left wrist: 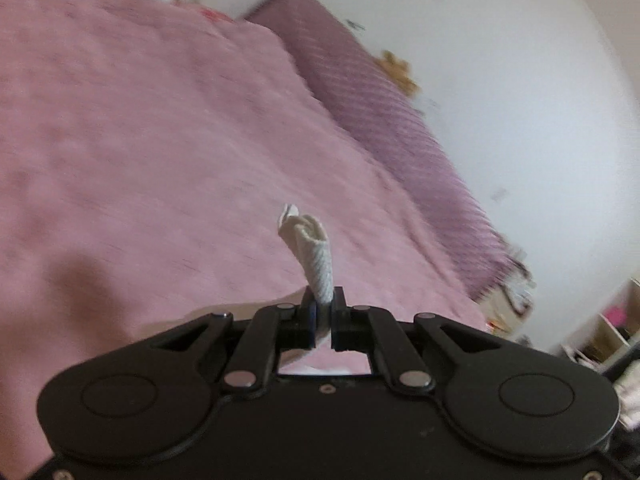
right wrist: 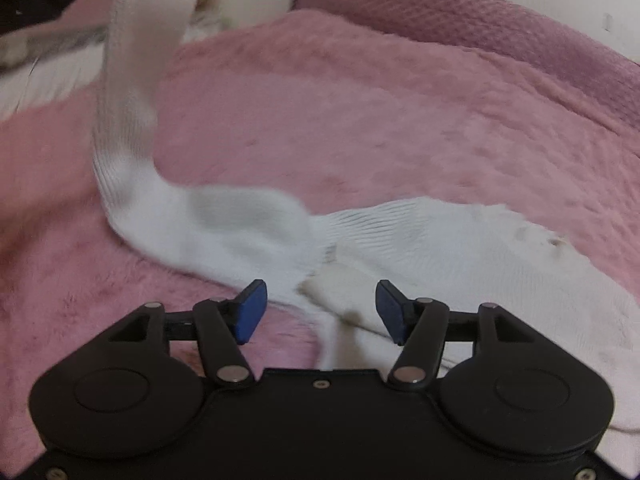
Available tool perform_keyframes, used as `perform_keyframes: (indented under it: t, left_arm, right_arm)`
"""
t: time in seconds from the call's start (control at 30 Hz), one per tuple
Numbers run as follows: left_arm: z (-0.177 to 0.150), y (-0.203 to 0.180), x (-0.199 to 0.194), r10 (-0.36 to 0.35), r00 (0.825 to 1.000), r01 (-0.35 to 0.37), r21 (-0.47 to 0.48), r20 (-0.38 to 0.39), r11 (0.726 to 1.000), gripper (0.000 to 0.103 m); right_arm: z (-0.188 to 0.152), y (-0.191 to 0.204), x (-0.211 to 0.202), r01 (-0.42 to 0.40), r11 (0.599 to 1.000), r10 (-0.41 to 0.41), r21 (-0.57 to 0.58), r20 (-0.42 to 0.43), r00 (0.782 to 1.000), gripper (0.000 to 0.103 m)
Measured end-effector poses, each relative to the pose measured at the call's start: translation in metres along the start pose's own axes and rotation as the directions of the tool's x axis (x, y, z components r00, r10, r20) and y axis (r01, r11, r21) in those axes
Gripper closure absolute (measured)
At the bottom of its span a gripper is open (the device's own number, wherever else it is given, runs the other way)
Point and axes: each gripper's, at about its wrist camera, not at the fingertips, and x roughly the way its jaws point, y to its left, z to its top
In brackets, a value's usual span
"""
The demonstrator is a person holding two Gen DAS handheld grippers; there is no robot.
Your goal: Fold small clothes
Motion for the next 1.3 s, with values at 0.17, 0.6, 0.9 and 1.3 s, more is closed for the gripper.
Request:
perform_keyframes:
  t: [0.17,0.6,0.9,1.3]
  left_arm:
    - [-0.033,-0.049,0.033,-0.13,0.987,0.131,0.009,-0.09,0.991,0.1]
    - [-0.215,-0.13,0.177,-0.304,0.851,0.285,-0.109,-0.429,0.952,0.1]
    - [-0.319,-0.132,0.252,-0.188,0.777,0.204,-0.041,-0.601,0.978,0.1]
    - [-0.342,-0.155,0.268,-0.075,0.805,0.276,0.26,-0.588,0.925,0.064]
  right_arm:
    - [-0.012,-0.045,-0.026,0.07,0.997,-0.069,0.04,-0.017,0.997,0.04]
    - [-0.074,-0.18,-0.098,0.331,0.933,-0.316,0.142,-0.117,0.941,0.04]
    - [-0.099,-0.232,-0.104,0.392,0.898,-0.366,0.198,-0.158,0.917,0.04]
    - [-0.098,-0.234,-0.1,0.397,0.891,-0.376,0.219,-0.133,0.917,0.04]
